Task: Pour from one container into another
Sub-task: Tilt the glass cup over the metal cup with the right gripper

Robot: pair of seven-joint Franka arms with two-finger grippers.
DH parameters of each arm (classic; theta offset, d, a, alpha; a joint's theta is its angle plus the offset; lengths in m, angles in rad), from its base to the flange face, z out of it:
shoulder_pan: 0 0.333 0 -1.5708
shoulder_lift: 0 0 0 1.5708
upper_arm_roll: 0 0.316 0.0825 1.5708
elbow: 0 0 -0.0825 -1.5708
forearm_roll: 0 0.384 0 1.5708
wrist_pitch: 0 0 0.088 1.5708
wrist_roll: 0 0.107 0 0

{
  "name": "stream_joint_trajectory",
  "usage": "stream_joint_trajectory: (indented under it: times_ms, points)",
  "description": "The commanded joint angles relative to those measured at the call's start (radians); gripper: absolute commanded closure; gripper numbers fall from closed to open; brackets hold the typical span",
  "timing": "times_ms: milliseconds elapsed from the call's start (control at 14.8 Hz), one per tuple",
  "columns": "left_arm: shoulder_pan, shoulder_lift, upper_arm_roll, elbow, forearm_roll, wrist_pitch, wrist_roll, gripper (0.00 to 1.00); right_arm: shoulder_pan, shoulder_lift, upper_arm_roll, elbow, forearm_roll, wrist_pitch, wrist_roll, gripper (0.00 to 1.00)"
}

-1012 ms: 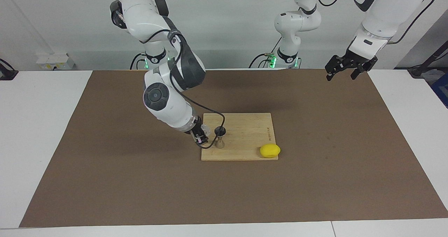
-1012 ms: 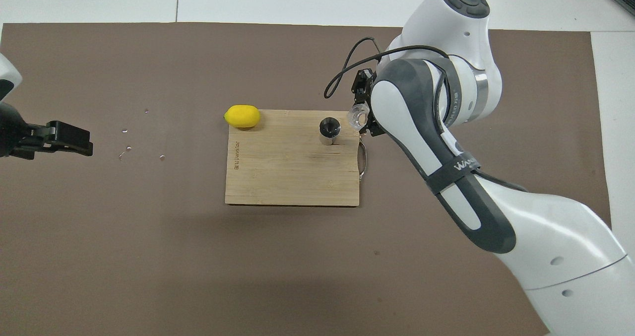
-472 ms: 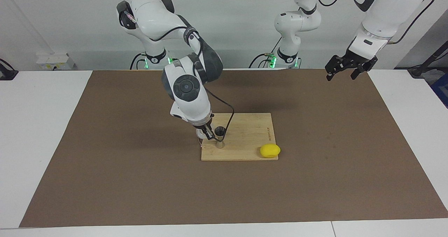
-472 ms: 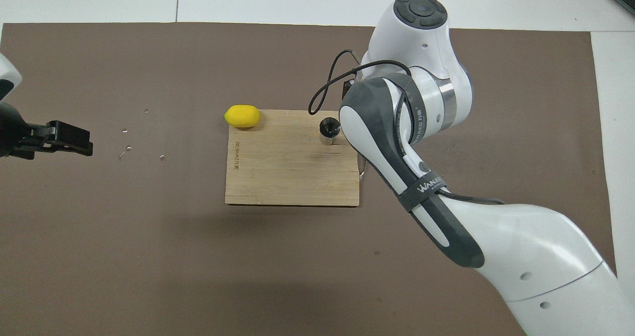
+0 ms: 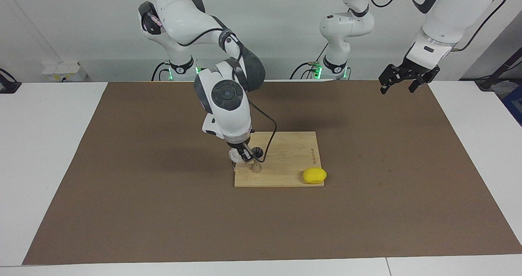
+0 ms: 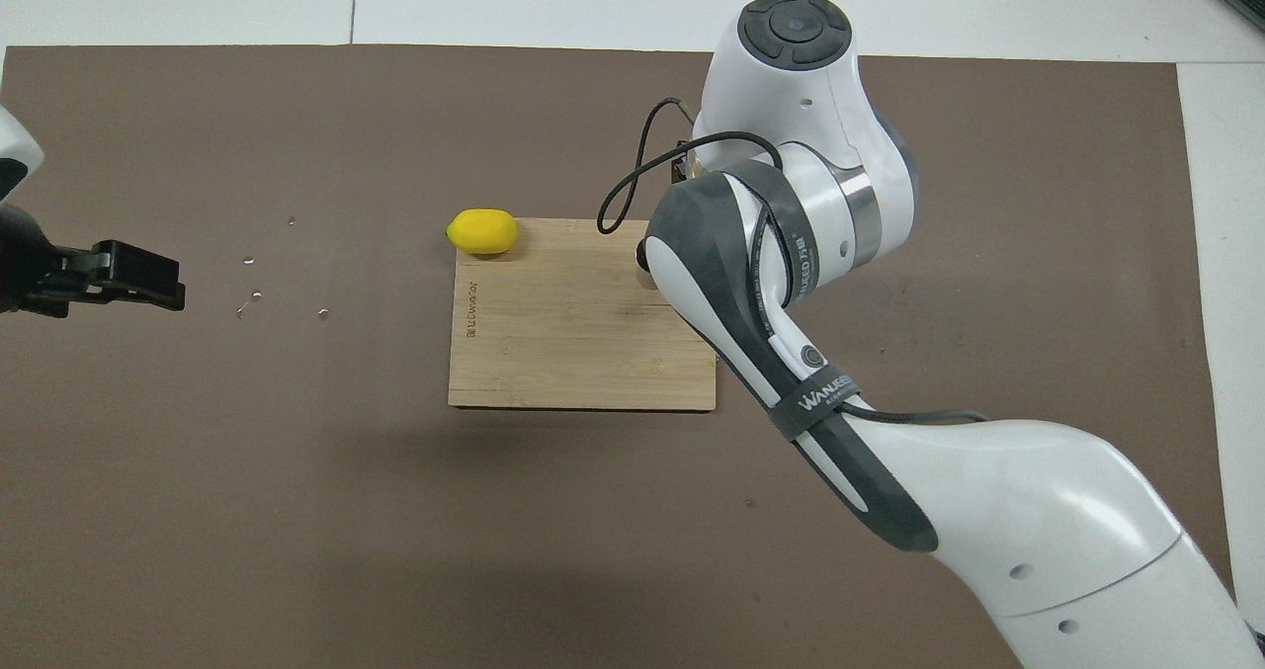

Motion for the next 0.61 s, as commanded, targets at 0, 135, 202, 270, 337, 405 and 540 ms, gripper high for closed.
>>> stream_joint_trajectory:
  times_ms: [0,135,202,270,337,405,540]
  points:
    - [0.015,-0.016,-0.007,-0.015,-0.004,-0.008,0.012,0.0,0.01,0.031,0.007,0.058,-0.039,-0.022,0.021,1.0]
    - [0.015,-0.016,-0.007,-0.015,-0.004,-0.008,0.012,0.0,0.011,0.04,0.01,0.074,-0.063,-0.022,0.021,1.0]
    - [0.015,-0.016,-0.007,-0.015,-0.004,-0.008,0.012,0.0,0.013,0.042,0.011,0.08,-0.071,-0.022,0.019,1.0]
    - [0.015,-0.016,-0.007,-0.015,-0.004,-0.008,0.012,0.0,0.014,0.043,0.013,0.084,-0.086,-0.022,0.016,1.0]
    - [0.015,-0.016,-0.007,-0.015,-0.004,-0.008,0.012,0.0,0.026,0.043,0.013,0.084,-0.101,-0.022,0.01,1.0]
    - [0.015,-0.016,-0.007,-0.013,-0.004,-0.008,0.012,0.0,0.034,0.043,0.013,0.086,-0.112,-0.022,0.009,1.0]
    - [0.015,-0.016,-0.007,-0.015,-0.004,-0.008,0.012,0.0,0.04,0.045,0.013,0.092,-0.131,-0.019,0.007,1.0]
